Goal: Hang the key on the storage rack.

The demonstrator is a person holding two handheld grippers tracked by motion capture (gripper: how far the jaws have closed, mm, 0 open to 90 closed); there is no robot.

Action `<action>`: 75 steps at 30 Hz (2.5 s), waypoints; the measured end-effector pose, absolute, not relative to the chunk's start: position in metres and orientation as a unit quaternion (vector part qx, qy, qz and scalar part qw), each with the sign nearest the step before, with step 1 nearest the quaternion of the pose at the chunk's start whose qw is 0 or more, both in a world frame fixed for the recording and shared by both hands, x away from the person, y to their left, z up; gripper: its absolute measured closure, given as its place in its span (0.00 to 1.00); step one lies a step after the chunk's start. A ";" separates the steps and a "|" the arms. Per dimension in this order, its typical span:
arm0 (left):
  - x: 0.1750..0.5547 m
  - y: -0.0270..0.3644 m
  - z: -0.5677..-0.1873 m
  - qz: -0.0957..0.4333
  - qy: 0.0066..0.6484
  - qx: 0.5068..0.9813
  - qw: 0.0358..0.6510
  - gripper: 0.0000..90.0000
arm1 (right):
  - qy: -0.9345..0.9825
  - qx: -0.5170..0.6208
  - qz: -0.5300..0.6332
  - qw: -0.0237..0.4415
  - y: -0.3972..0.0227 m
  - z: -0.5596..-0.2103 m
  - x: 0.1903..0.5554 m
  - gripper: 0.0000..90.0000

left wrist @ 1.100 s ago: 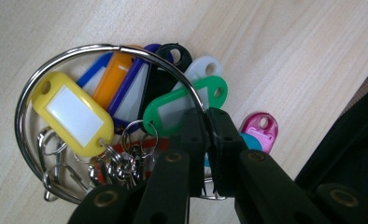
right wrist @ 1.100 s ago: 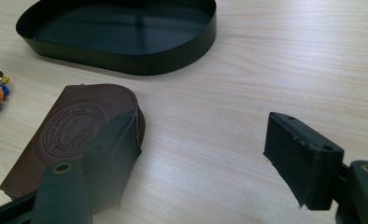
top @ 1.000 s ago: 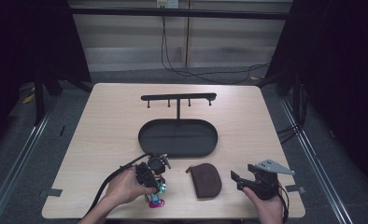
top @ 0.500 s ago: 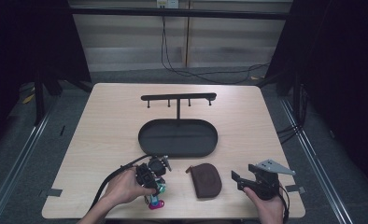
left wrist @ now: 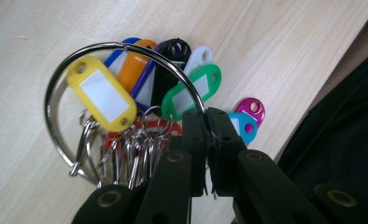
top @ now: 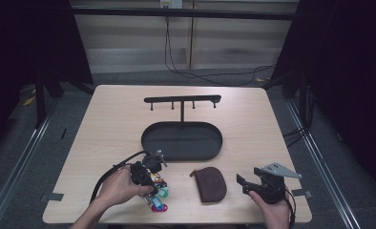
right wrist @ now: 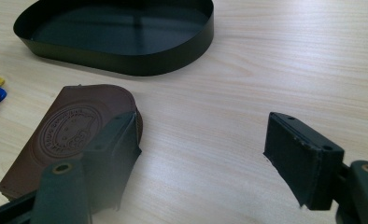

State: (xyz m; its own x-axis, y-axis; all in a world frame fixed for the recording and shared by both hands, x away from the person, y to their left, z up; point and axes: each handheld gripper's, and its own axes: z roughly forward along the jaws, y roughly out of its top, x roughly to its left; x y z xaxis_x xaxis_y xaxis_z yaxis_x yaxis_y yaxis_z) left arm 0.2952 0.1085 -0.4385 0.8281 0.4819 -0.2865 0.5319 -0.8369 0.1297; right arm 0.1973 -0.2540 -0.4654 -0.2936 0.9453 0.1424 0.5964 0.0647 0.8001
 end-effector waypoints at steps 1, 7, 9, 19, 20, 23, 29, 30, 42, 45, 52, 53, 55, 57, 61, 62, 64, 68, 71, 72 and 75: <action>0.296 0.109 -0.436 -0.119 0.266 0.951 0.101 0.97 | 0.696 0.554 0.402 0.217 -0.254 -0.465 0.197 0.29; 0.301 0.116 -0.414 -0.098 0.265 0.954 0.099 0.97 | 0.699 0.550 0.401 0.218 -0.254 -0.465 0.197 0.29; 0.303 0.121 -0.406 -0.084 0.268 0.954 0.101 0.97 | 0.699 0.551 0.401 0.217 -0.253 -0.465 0.197 0.29; 0.311 0.129 -0.384 -0.060 0.272 0.955 0.100 0.97 | 0.699 0.551 0.401 0.216 -0.253 -0.466 0.198 0.29; 0.312 0.129 -0.382 -0.059 0.275 0.954 0.102 0.97 | 0.699 0.552 0.401 0.215 -0.253 -0.466 0.198 0.29; 0.314 0.131 -0.377 -0.059 0.273 0.955 0.100 0.97 | 0.699 0.551 0.401 0.216 -0.253 -0.466 0.198 0.29; 0.315 0.130 -0.365 -0.053 0.270 0.955 0.106 0.97 | 0.699 0.551 0.401 0.215 -0.253 -0.466 0.198 0.29; 0.315 0.130 -0.363 -0.049 0.270 0.955 0.109 0.97 | 0.699 0.551 0.401 0.216 -0.253 -0.466 0.198 0.29; 0.316 0.128 -0.337 -0.031 0.259 0.959 0.113 0.98 | 0.699 0.552 0.402 0.214 -0.253 -0.466 0.198 0.29; 0.318 0.130 -0.329 -0.031 0.258 0.959 0.115 0.98 | 0.698 0.553 0.402 0.213 -0.253 -0.466 0.198 0.29; 0.327 0.134 -0.315 -0.033 0.268 0.956 0.116 0.98 | 0.697 0.553 0.403 0.212 -0.253 -0.466 0.198 0.29; 0.328 0.134 -0.313 -0.032 0.270 0.955 0.118 0.98 | 0.697 0.554 0.403 0.213 -0.253 -0.466 0.199 0.29; 0.328 0.134 -0.309 -0.028 0.267 0.956 0.115 0.98 | 0.697 0.553 0.403 0.213 -0.254 -0.466 0.199 0.29; 0.329 0.134 -0.306 -0.027 0.267 0.956 0.119 0.98 | 0.697 0.554 0.403 0.212 -0.253 -0.466 0.199 0.29; 0.333 0.134 -0.297 -0.029 0.268 0.955 0.120 0.98 | 0.698 0.553 0.403 0.213 -0.253 -0.466 0.199 0.29; 0.335 0.134 -0.295 -0.029 0.269 0.955 0.121 0.98 | 0.698 0.553 0.402 0.213 -0.253 -0.466 0.199 0.29; 0.337 0.134 -0.290 -0.030 0.270 0.955 0.121 0.98 | 0.698 0.553 0.402 0.213 -0.253 -0.466 0.199 0.29; 0.342 0.135 -0.278 -0.028 0.278 0.951 0.135 0.98 | 0.698 0.554 0.402 0.213 -0.253 -0.466 0.199 0.29; 0.346 0.135 -0.275 -0.030 0.283 0.949 0.135 0.98 | 0.697 0.554 0.402 0.213 -0.253 -0.466 0.199 0.29; 0.350 0.135 -0.272 -0.034 0.287 0.948 0.136 0.98 | 0.697 0.554 0.402 0.213 -0.254 -0.466 0.199 0.29; 0.358 0.136 -0.268 -0.041 0.291 0.947 0.132 0.98 | 0.697 0.554 0.402 0.214 -0.254 -0.466 0.198 0.29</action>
State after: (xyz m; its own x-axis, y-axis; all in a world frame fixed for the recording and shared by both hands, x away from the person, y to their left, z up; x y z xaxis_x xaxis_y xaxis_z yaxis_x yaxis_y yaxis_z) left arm 0.3580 0.1356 -0.2683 0.8273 0.5401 -0.1547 0.5618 -0.7955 0.2270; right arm 0.1984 -0.2537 -0.4656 -0.2947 0.9441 0.1479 0.6004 0.0625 0.7972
